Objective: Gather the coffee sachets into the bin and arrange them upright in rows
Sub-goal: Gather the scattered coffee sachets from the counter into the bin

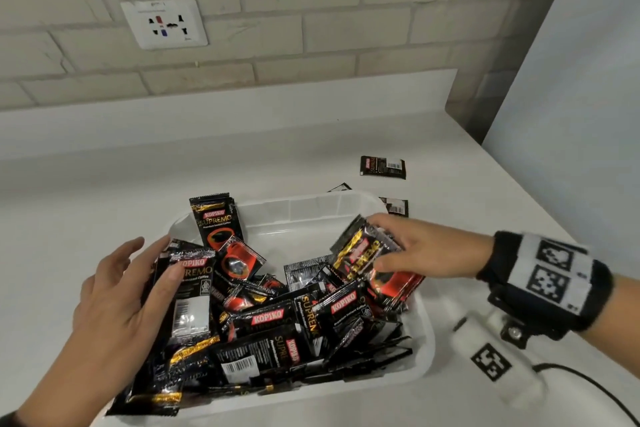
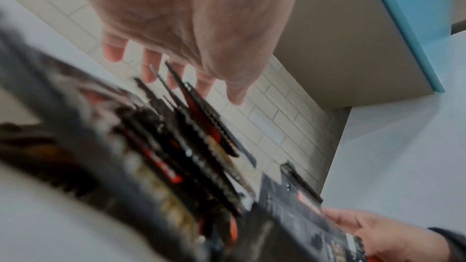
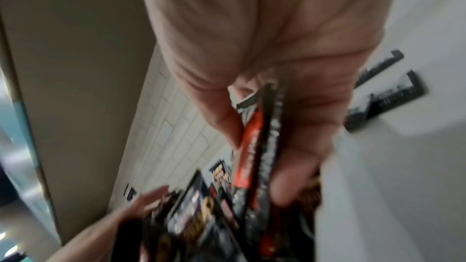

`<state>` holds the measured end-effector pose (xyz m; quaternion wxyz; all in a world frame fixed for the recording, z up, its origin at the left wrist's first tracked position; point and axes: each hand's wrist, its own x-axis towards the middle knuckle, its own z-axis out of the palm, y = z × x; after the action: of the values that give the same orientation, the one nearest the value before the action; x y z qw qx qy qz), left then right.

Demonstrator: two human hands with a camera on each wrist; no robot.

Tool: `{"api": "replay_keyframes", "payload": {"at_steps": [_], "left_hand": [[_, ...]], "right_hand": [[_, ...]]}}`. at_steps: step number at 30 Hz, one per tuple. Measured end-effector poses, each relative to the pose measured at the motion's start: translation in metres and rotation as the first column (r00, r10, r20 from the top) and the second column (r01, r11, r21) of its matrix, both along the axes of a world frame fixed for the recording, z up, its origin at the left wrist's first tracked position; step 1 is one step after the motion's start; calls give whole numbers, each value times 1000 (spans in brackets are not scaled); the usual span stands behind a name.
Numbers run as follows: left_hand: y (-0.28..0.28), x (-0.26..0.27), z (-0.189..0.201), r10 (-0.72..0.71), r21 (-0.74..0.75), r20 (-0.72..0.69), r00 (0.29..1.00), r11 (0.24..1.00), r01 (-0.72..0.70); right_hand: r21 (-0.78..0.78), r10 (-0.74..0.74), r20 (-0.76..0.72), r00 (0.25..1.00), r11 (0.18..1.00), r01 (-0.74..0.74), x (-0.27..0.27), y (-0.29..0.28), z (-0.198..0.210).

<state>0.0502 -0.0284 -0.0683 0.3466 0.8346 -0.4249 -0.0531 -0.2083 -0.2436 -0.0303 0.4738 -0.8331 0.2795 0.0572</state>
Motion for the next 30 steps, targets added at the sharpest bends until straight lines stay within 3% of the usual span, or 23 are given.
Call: {"api": "replay_keyframes", "payload": {"at_steps": [6,9,11,13,16,19,22,24,30], "left_hand": [[13,21,-21,-3,-85,-47,999,996,-1],[15,30,-33,-16,-111,-76,997,994,8],[13,31,-35,-25,-120,-66,997,993,17],[10,31,-35,-27,-108,-46,999,994,22],[5,30,-34,-37,-83,-30,999,996,35],[2,30,-35,-60,-82,-51,997,995,55],[-1,35,-39,-70,-118,-60,996,991,63],[-4,41,-43,-68,-141,-46,997,988,61],[-8,57,-51,-77,-186,-19,997,980,72]], "right_hand": [[-306,179,-178,968,925,-227,8,18,-6],[-517,179,-371,911,775,-363,10,25,-7],[-552,169,-476,863,706,-443,10,28,-11],[-512,188,-517,835,714,-478,9,30,-13],[-487,160,-457,875,778,-397,5,21,-3],[-494,4,-271,963,858,-142,2,-6,13],[-471,-179,-87,980,874,118,2,-45,19],[-497,-250,-120,961,853,160,5,-72,13],[-520,-276,-449,849,854,3,31,-108,-19]]}}
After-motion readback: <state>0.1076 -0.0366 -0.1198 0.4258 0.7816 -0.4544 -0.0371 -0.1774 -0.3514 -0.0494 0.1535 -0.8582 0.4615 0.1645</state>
